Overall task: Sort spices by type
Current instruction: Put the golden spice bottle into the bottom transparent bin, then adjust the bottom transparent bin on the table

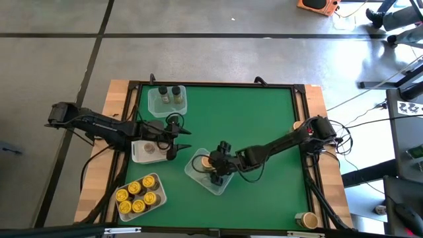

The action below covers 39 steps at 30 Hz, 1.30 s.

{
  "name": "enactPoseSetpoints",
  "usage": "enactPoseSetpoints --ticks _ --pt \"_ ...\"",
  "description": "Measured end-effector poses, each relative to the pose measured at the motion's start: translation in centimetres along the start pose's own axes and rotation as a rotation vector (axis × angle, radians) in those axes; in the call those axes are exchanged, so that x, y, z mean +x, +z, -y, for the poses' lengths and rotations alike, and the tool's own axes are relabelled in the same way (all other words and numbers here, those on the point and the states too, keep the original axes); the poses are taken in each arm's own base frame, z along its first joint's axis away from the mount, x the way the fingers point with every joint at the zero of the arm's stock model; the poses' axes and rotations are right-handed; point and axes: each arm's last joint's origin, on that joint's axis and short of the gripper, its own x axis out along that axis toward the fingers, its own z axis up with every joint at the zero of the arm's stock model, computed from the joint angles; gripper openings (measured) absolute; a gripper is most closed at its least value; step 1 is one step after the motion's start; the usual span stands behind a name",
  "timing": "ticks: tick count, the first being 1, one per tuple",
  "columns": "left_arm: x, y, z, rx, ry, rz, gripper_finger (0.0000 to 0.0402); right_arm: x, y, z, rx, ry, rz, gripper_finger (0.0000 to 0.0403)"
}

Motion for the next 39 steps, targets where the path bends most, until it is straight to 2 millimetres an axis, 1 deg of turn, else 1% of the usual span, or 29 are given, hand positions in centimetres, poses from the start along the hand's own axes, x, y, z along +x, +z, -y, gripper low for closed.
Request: enactPoseSetpoints --ticks 3,7,10,12,15,17,20,23,30,39 --pt "0.0 0.0 0.0 0.0 0.0 0.0 0.0276 -0.8 0.2 0.2 -0.037 0.016 -0.022 0.0362" --pt "0.0 0.0 0.0 -0.001 0.0 0.0 0.0276 -3.5 0.6 0.4 -0.009 0.068 -0.089 0.0362" --pt "0.0 0.0 0.0 -0.002 0.0 0.0 0.0276 -5.3 0.2 0.1 0.005 0.087 -0.156 0.0363" --pt "0.0 0.0 0.0 -0.002 0.0 0.0 0.0276 -6.1 -0.2 -0.4 0.006 0.131 -0.202 0.0363" --pt "0.0 0.0 0.0 -0.002 0.0 0.001 0.0276 -6.5 -0.8 -1.2 -0.013 0.183 -0.233 0.0363" --pt "0.0 0.0 0.0 -0.002 0.0 0.003 0.0276 -6.3 -1.1 -1.4 -0.029 0.143 -0.23 0.0363" --pt "0.0 0.1 0.0 -0.002 0.0 0.005 0.0276 -5.9 -2.0 -0.5 -0.04 -0.009 -0.273 0.0363" --pt "0.0 0.1 0.0 -0.004 0.0 0.005 0.0276 -6.0 -2.4 0.2 -0.052 -0.13 -0.286 0.0363" --pt "0.0 0.0 0.0 -0.004 -0.001 0.001 0.0276 -6.4 -3.2 0.8 -0.102 -0.191 -0.368 0.0363" --pt "0.0 0.0 0.0 -0.005 0.0 0.0 0.0276 -7.1 -3.9 1.9 -0.207 -0.365 -0.406 0.0363"
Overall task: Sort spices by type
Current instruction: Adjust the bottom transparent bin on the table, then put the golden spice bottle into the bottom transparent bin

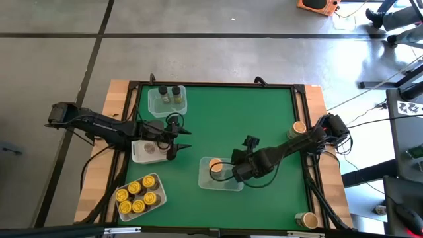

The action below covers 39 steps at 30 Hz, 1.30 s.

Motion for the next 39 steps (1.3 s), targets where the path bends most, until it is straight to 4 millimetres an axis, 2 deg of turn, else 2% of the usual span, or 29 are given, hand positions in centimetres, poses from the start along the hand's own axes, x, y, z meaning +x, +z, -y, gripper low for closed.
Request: enactPoseSetpoints --ticks 5,9,14,23,26,34,39 --pt "0.0 0.0 0.0 0.0 0.0 0.0 0.0276 0.1 -0.1 0.4 -0.007 -0.045 -0.002 0.0363" --pt "0.0 0.0 0.0 0.001 0.0 0.0 0.0276 -0.9 -0.1 1.2 0.043 -0.027 0.006 0.0363" --pt "0.0 0.0 0.0 0.003 0.0 0.0 0.0276 -2.2 -0.4 4.5 0.175 -0.05 -0.057 0.0363" --pt "0.0 0.0 0.0 0.016 0.0 -0.004 0.0276 -2.7 -1.9 11.3 0.207 -0.188 -0.33 0.0363" --pt "0.0 0.0 0.0 0.017 0.001 -0.004 0.0276 -2.8 -2.1 13.3 0.235 -0.23 -0.369 0.0363" --pt "0.0 -0.1 0.0 0.017 0.0 -0.005 0.0276 -3.9 -3.2 16.9 0.247 -0.208 -0.425 0.0363" --pt "0.0 -0.1 0.0 0.017 0.001 -0.005 0.0276 -3.8 -6.2 18.1 0.285 -0.159 -0.481 0.0363"
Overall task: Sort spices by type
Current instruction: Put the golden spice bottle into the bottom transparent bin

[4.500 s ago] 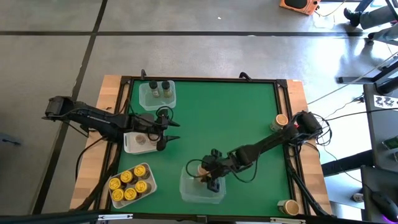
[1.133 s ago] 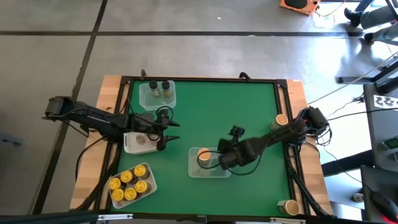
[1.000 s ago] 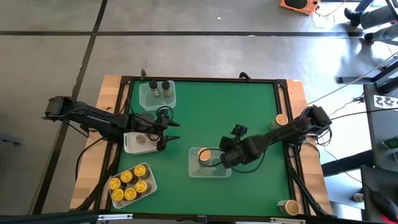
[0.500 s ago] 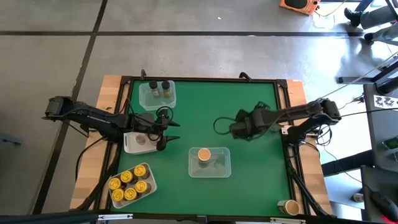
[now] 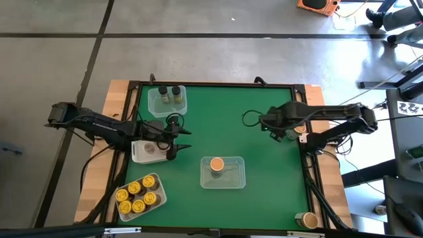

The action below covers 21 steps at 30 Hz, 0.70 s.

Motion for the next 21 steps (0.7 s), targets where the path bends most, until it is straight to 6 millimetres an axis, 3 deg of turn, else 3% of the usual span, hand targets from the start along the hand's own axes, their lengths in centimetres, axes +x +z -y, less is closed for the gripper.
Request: enactPoseSetpoints --ticks 5,21 --pt "0.0 0.0 0.0 0.0 0.0 0.0 0.0276 1.8 -1.9 0.9 0.039 0.03 -0.068 0.0363" --pt "0.0 0.0 0.0 0.017 0.001 0.0 0.0276 2.9 -2.5 0.2 0.019 0.111 -0.181 0.0363"
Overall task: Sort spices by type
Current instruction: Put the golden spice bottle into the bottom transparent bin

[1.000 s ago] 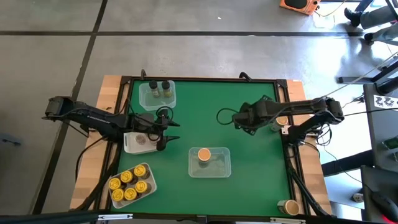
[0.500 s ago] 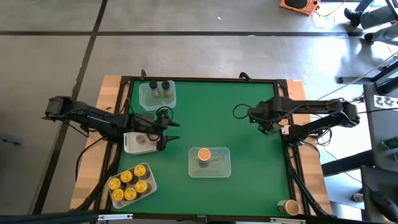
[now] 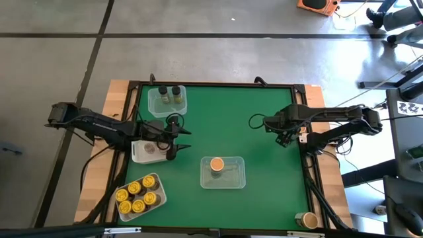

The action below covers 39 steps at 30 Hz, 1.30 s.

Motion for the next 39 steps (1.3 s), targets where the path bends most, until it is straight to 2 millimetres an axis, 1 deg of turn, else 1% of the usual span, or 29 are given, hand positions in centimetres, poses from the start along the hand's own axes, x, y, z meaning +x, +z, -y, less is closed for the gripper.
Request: enactPoseSetpoints --ticks 3,10,15,21,26,29,33,34,39 --pt "0.0 0.0 0.0 0.0 0.0 0.0 0.0276 0.5 0.1 0.2 -0.002 -0.013 -0.015 0.0363" --pt "0.0 0.0 0.0 0.0 0.0 0.0 0.0276 3.2 0.4 2.1 0.108 -0.069 -0.125 0.0363" --pt "0.0 0.0 0.0 -0.001 0.0 0.0 0.0276 4.3 0.6 3.1 0.115 -0.042 -0.175 0.0363" --pt "0.0 0.0 0.0 0.0 0.0 0.0 0.0276 6.1 0.7 3.5 0.124 0.028 -0.211 0.0363" --pt "0.0 0.0 0.0 0.0 0.0 -0.001 0.0276 7.6 0.8 2.9 0.098 0.098 -0.203 0.0362" --pt "0.0 0.0 0.0 0.004 0.0 -0.003 0.0276 8.0 0.9 2.7 0.097 0.113 -0.186 0.0346" --pt "0.0 0.0 0.0 0.007 0.0 -0.002 0.0276 8.1 1.0 2.7 0.095 0.121 -0.182 0.0288" --pt "0.0 0.0 0.0 0.007 0.0 -0.002 0.0276 8.1 1.0 2.7 0.093 0.121 -0.181 0.0283" --pt "0.0 0.0 0.0 0.007 0.0 -0.002 0.0276 7.7 1.5 2.7 0.1 0.126 -0.133 0.0282"
